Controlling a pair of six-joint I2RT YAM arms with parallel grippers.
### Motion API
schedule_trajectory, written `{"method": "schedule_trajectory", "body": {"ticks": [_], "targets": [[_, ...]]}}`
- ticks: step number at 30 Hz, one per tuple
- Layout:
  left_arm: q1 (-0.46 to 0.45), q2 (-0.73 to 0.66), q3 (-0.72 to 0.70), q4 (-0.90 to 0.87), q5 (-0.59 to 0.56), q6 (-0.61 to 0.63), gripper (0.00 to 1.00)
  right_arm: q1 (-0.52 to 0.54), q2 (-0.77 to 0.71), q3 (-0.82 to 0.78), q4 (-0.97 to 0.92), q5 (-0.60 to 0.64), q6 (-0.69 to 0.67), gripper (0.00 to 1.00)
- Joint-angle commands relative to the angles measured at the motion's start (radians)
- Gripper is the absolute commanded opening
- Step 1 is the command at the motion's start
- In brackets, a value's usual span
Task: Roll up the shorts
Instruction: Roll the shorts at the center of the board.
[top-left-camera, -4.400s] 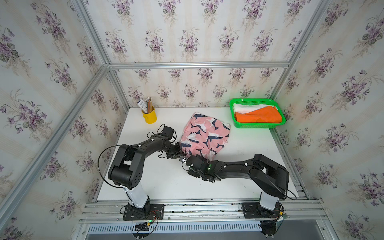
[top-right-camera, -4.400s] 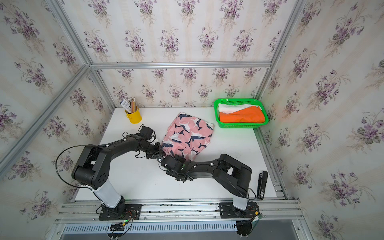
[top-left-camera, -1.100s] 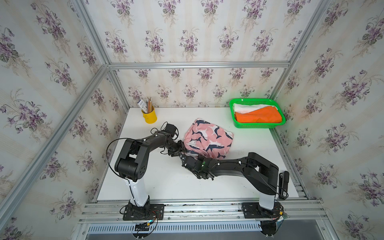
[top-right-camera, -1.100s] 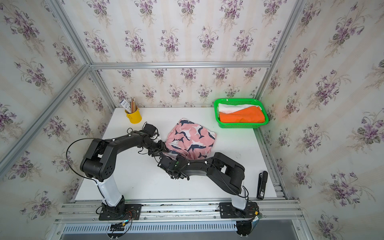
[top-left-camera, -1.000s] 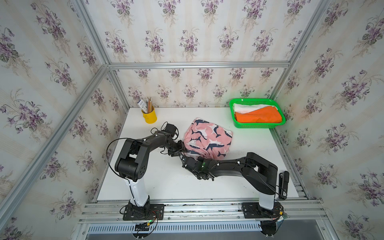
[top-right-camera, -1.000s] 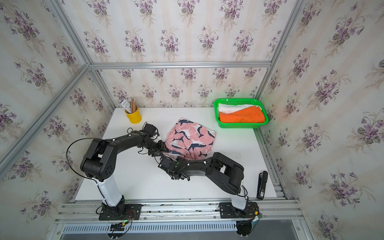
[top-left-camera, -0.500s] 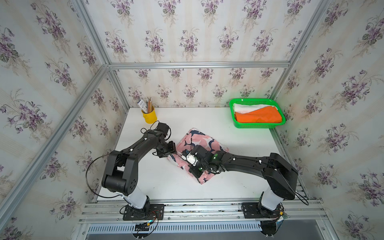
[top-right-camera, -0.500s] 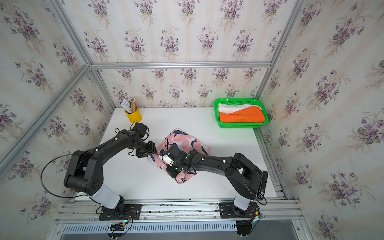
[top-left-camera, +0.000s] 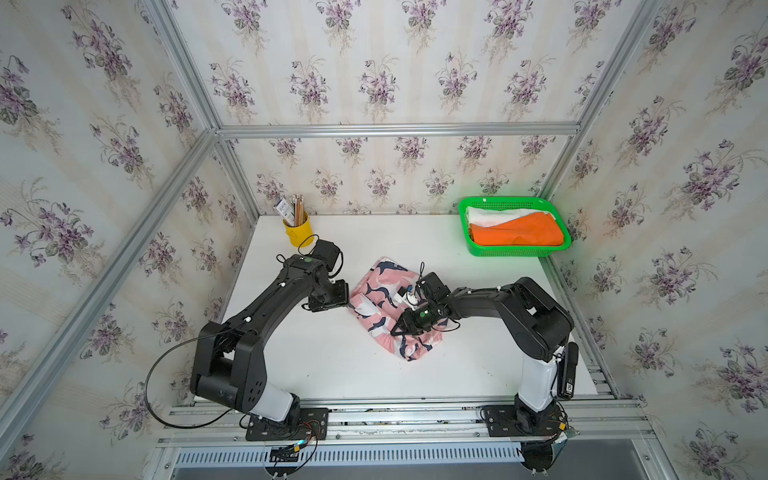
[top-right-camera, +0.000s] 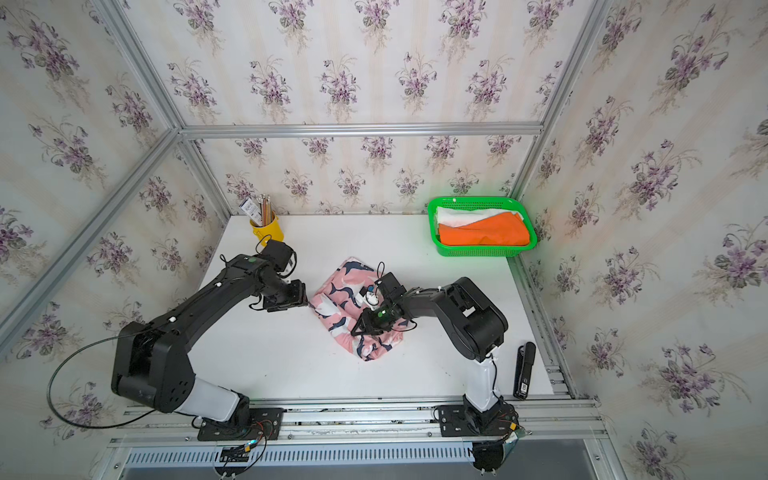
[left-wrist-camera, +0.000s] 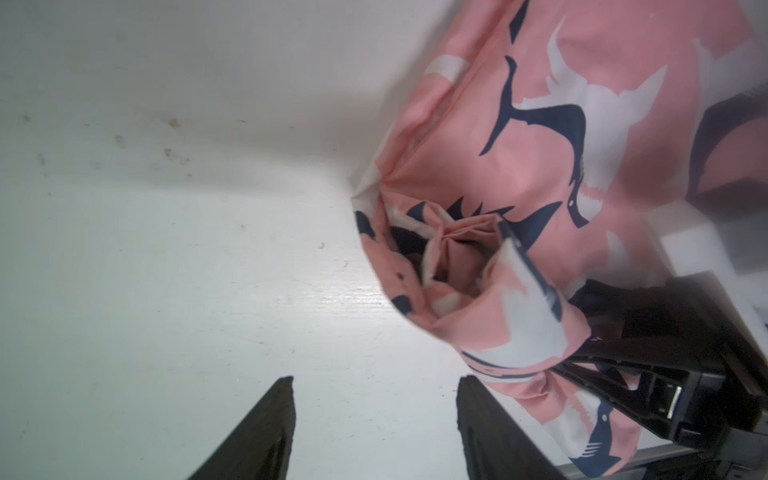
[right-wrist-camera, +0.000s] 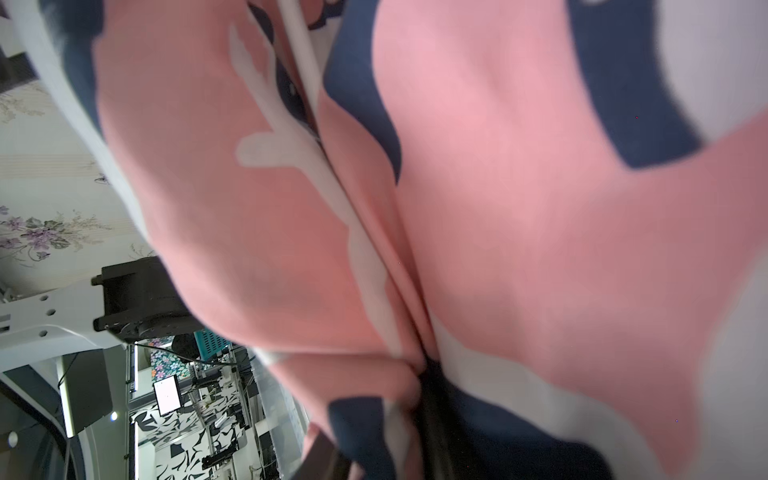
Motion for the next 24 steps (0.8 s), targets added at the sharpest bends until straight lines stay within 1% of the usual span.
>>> {"method": "schedule_trajectory", "body": {"ticks": [1,3,4,6,7,10,13,14,15,16,18,19,22,24], "targets": [[-0.054,0.046,0.035,0.04,0.032,-0.037,0.66,-0.001,0.006,-0.007,-0.099,0.117,-0.024,0.32],[-0.077,0.088,0.055,0.061,0.026,-0.039,0.67,0.001,-0.018,-0.009,-0.117,0.138,-0.029,0.34],[-0.079,0.115,0.058,0.08,0.02,-0.037,0.65,0.002,-0.039,-0.007,-0.134,0.158,-0.037,0.35],[-0.073,0.176,0.071,0.09,-0.025,-0.02,0.61,0.013,-0.089,0.006,-0.191,0.216,-0.077,0.41],[-0.066,0.223,0.08,0.086,-0.049,-0.012,0.59,0.022,-0.119,0.019,-0.234,0.267,-0.098,0.45],[-0.046,0.34,0.109,0.088,-0.043,0.02,0.56,0.056,-0.203,0.073,-0.391,0.465,-0.156,0.5],[-0.039,0.396,0.129,0.076,-0.051,0.043,0.56,0.091,-0.292,0.1,-0.488,0.592,-0.164,0.51],[-0.039,0.401,0.128,0.08,-0.049,0.046,0.56,0.102,-0.315,0.097,-0.496,0.608,-0.162,0.5],[-0.038,0.405,0.124,0.085,-0.045,0.051,0.56,0.116,-0.344,0.086,-0.488,0.62,-0.156,0.46],[-0.037,0.409,0.119,0.087,-0.044,0.052,0.56,0.126,-0.366,0.06,-0.464,0.618,-0.147,0.39],[-0.038,0.421,0.118,0.091,-0.037,0.054,0.56,0.131,-0.382,-0.01,-0.4,0.602,-0.112,0.28],[-0.037,0.425,0.117,0.09,-0.036,0.054,0.56,0.131,-0.376,-0.051,-0.372,0.597,-0.093,0.25],[-0.037,0.418,0.102,0.098,-0.036,0.053,0.57,0.138,-0.331,-0.129,-0.326,0.584,-0.08,0.18],[-0.036,0.406,0.095,0.101,-0.036,0.051,0.58,0.146,-0.319,-0.136,-0.338,0.602,-0.08,0.17]]}}
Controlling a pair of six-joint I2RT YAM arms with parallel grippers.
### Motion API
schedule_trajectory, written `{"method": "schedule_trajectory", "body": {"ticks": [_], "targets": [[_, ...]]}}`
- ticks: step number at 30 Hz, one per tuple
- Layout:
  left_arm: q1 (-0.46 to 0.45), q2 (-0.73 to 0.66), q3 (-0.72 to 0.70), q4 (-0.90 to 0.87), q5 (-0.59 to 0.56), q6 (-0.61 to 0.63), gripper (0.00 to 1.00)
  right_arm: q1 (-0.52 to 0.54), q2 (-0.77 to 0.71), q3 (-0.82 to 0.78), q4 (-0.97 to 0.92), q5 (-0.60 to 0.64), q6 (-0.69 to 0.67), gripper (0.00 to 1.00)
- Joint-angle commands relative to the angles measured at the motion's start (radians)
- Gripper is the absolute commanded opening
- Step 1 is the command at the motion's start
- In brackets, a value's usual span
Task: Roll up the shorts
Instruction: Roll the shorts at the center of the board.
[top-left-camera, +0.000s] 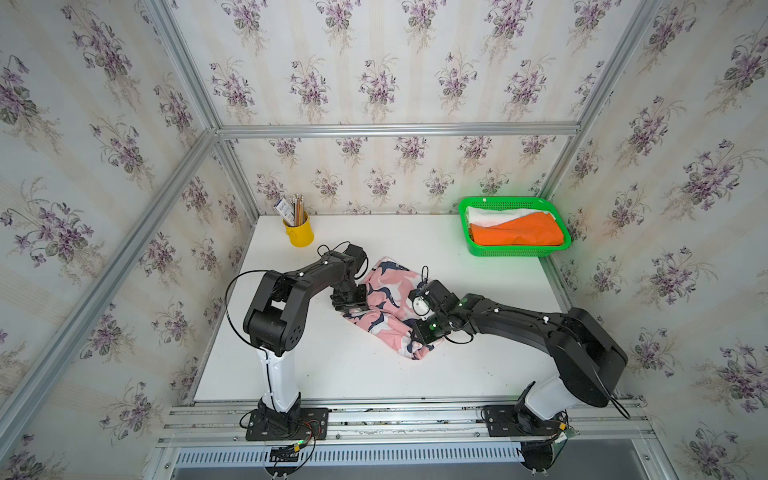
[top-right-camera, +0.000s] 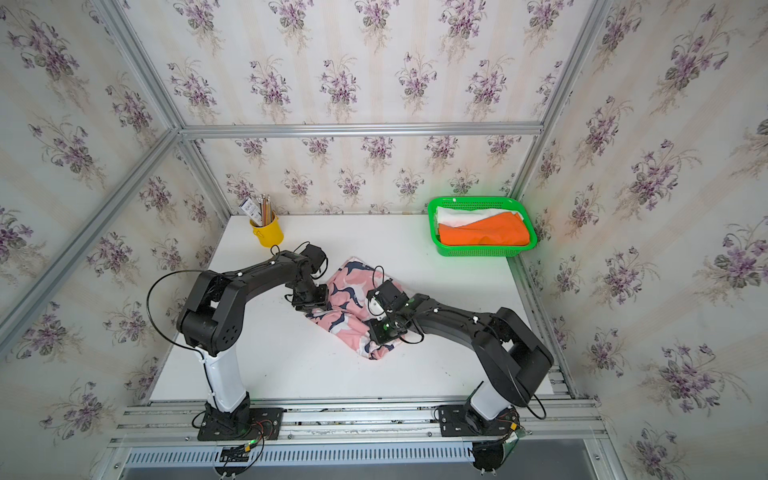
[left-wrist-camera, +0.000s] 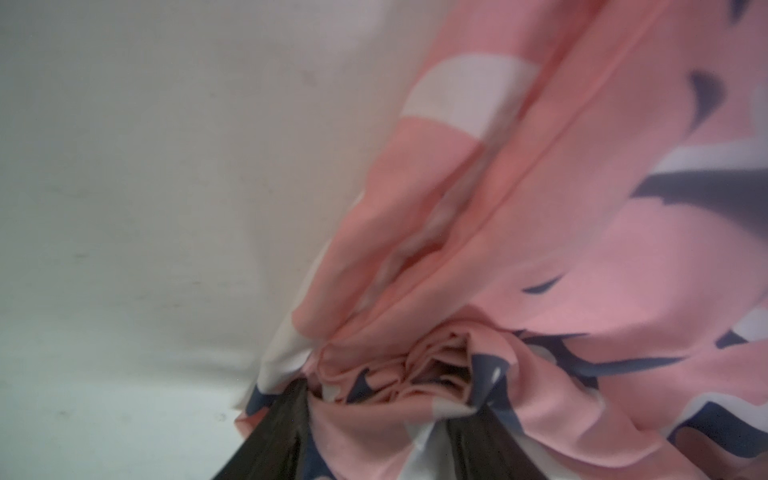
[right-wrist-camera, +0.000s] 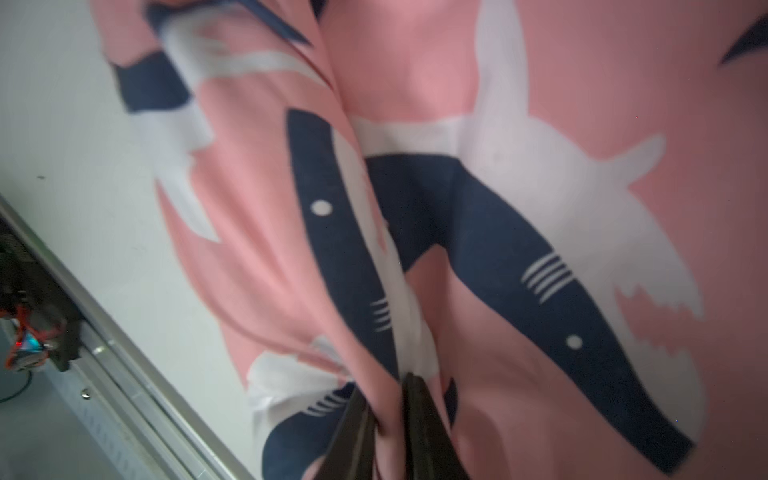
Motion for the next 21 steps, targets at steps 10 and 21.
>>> {"method": "schedule_trajectory", "body": {"ticks": [10,21], "targets": [[0.001,-0.024,-0.014,0.008,-0.01,0.035,0.59,0.245,-0.036,0.297,-0.289,0.538,-0.128,0.55],[0.002,-0.018,-0.004,-0.002,0.01,0.051,0.59,0.385,0.195,0.337,-0.215,0.676,-0.308,0.88]]}}
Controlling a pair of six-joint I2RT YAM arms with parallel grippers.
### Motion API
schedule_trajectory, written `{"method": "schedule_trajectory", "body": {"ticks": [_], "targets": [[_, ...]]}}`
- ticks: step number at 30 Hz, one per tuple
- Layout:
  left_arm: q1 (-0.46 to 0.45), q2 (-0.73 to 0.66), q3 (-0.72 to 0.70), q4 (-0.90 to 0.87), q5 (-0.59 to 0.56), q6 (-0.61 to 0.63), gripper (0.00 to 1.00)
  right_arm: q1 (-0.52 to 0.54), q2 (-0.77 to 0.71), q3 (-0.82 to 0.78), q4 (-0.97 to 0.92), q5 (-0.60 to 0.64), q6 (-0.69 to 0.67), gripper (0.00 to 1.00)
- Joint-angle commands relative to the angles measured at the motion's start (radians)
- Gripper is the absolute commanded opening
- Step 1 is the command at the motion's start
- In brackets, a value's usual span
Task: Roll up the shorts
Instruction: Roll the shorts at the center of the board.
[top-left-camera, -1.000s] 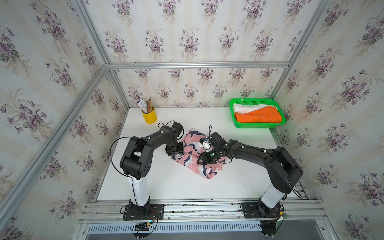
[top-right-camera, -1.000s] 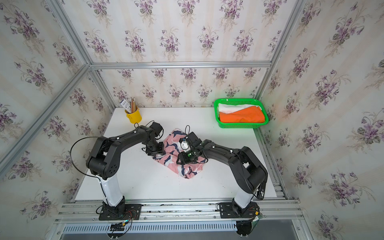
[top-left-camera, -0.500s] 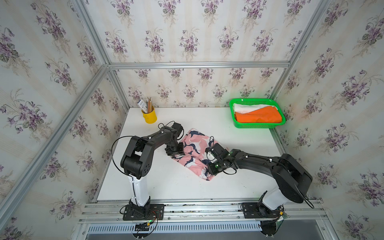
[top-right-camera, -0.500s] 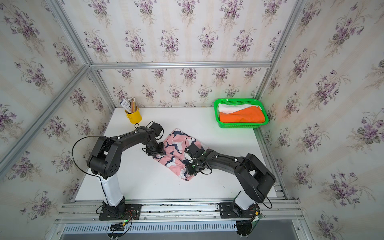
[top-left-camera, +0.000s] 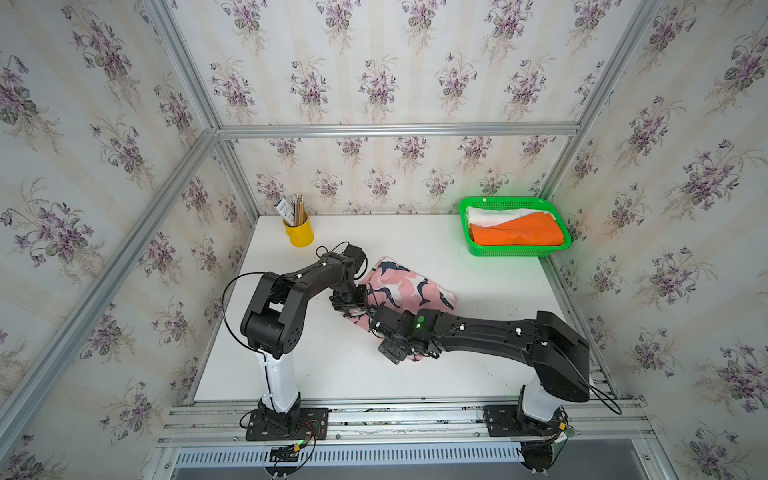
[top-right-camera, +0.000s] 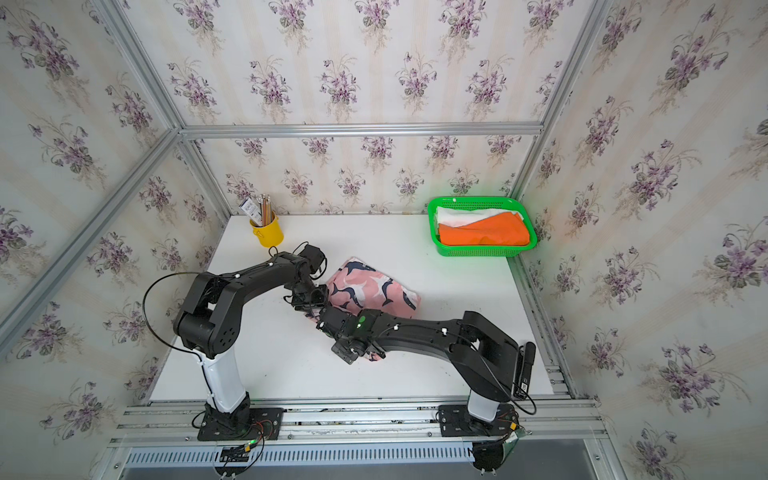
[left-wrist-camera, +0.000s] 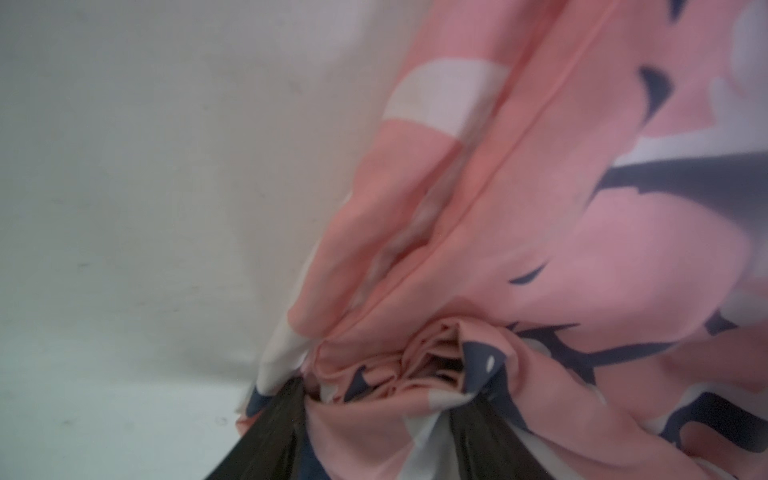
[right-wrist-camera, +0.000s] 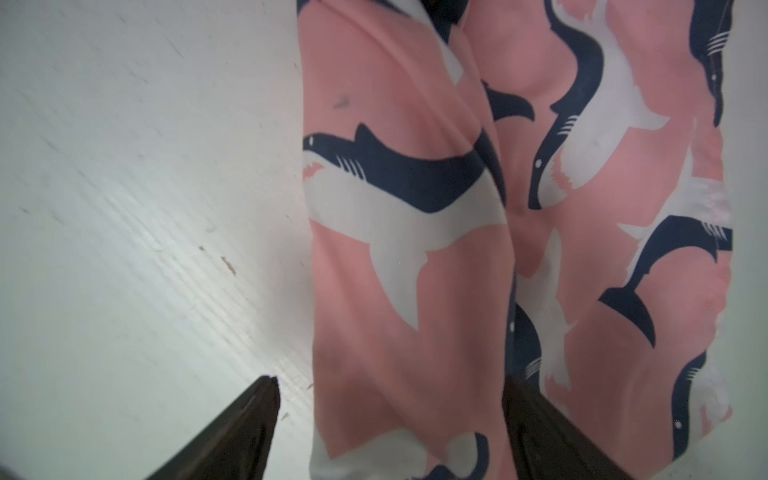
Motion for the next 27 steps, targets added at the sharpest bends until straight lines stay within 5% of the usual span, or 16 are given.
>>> {"method": "schedule_trajectory", "body": {"ticks": [1,5,10,13,20,27], "targets": [[0.001,0.009,0.007,-0.021,0.007,0.015,0.59,0.005,0.039,-0.015,0.03,0.054,-0.062,0.86],[0.001,-0.001,0.014,-0.026,0.025,0.017,0.6,0.005,0.067,-0.051,0.088,0.025,-0.054,0.76],[0.008,-0.042,0.002,-0.038,0.012,0.019,0.61,0.006,0.059,-0.052,0.09,-0.091,-0.016,0.34],[0.015,-0.08,-0.003,-0.073,0.012,0.035,0.63,0.006,0.002,-0.073,0.133,-0.256,0.009,0.24],[0.035,-0.261,-0.013,-0.165,-0.032,0.046,0.66,-0.107,-0.106,-0.165,0.307,-0.761,0.127,0.19],[0.034,-0.361,-0.018,-0.22,-0.02,0.023,0.67,-0.325,-0.105,-0.275,0.482,-1.032,0.238,0.18]]}}
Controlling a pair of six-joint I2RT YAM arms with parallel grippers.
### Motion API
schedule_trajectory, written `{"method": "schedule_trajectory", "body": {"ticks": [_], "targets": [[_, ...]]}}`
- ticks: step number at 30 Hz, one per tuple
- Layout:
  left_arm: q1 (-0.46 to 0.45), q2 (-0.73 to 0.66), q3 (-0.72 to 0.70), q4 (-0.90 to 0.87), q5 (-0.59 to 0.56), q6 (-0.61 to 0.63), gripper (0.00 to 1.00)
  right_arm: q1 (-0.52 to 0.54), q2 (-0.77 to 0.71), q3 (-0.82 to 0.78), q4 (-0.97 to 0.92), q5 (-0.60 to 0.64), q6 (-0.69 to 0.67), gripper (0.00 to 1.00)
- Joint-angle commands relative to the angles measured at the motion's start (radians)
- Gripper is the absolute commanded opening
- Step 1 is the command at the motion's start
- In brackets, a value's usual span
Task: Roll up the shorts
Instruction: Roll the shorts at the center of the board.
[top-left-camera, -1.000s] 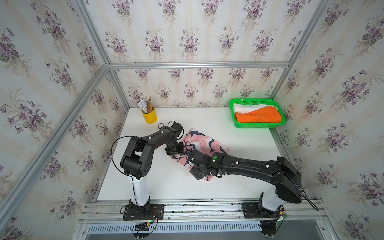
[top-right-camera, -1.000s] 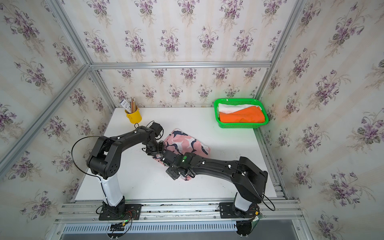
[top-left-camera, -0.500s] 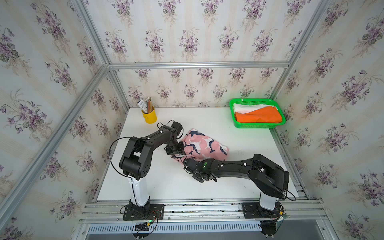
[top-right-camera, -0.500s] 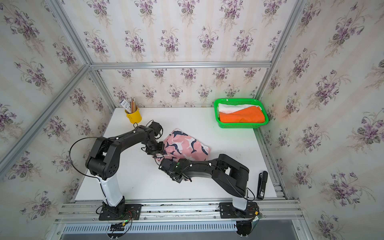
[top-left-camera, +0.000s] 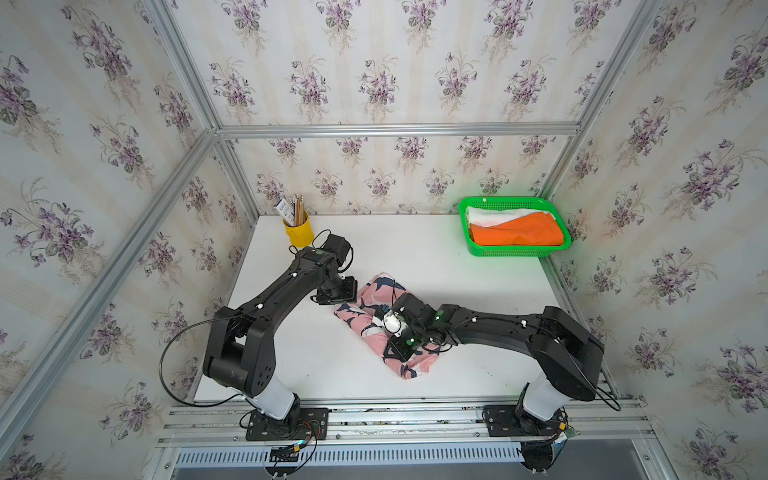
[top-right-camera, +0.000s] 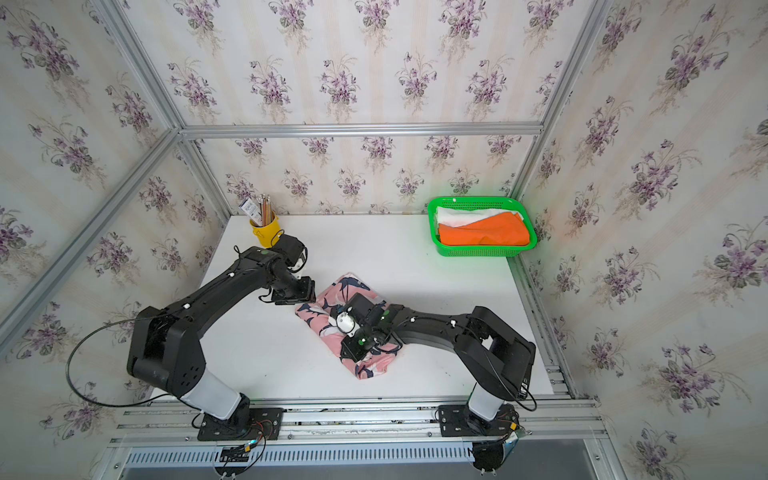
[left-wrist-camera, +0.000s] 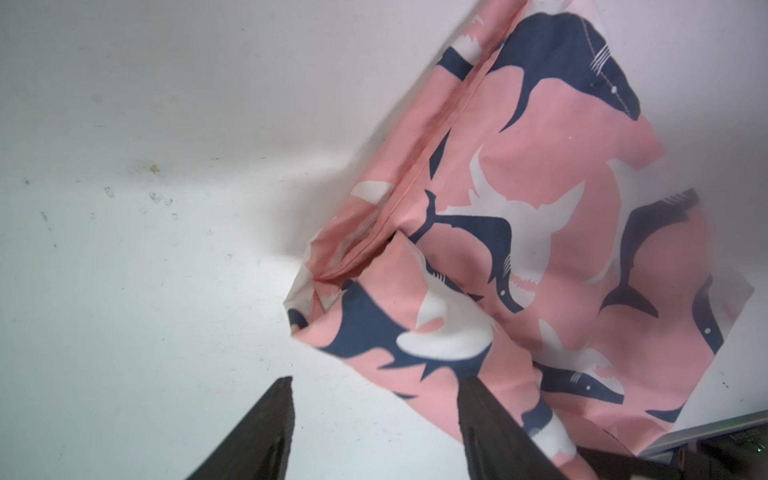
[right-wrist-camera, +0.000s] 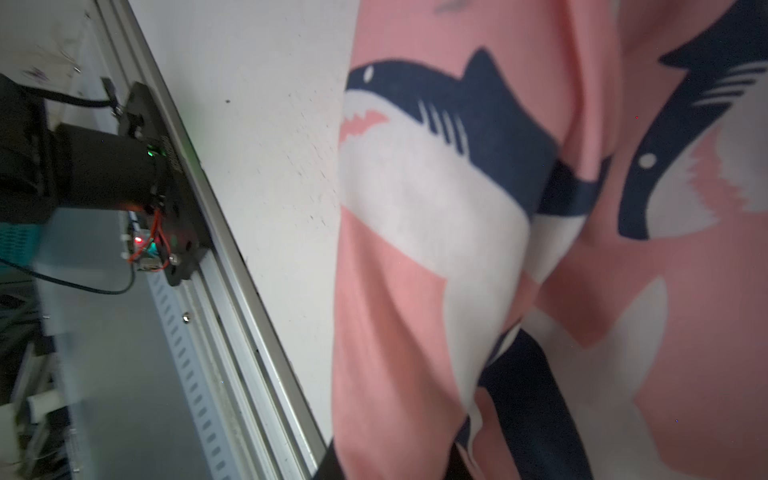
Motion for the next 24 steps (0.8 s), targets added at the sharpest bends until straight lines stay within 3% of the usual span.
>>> {"method": "schedule_trajectory", "body": {"ticks": [1,5,9,19,24], "targets": [[-0.003,-0.03,-0.004,-0.041,-0.007,-0.013,0.67,-0.105,0.007,-0.037,0.124,-0.202,0.079,0.17],[-0.032,-0.015,0.012,-0.032,-0.008,-0.02,0.67,-0.245,0.065,-0.052,0.093,-0.25,0.066,0.2],[-0.067,0.043,0.048,-0.003,-0.002,-0.032,0.67,-0.311,0.121,-0.094,0.09,-0.243,0.076,0.27],[-0.148,0.287,0.255,0.055,0.03,-0.025,0.65,-0.333,0.099,-0.193,0.14,-0.208,0.149,0.25],[-0.152,0.445,0.367,0.07,0.013,0.014,0.5,-0.332,0.036,-0.207,0.092,-0.212,0.128,0.31]]}}
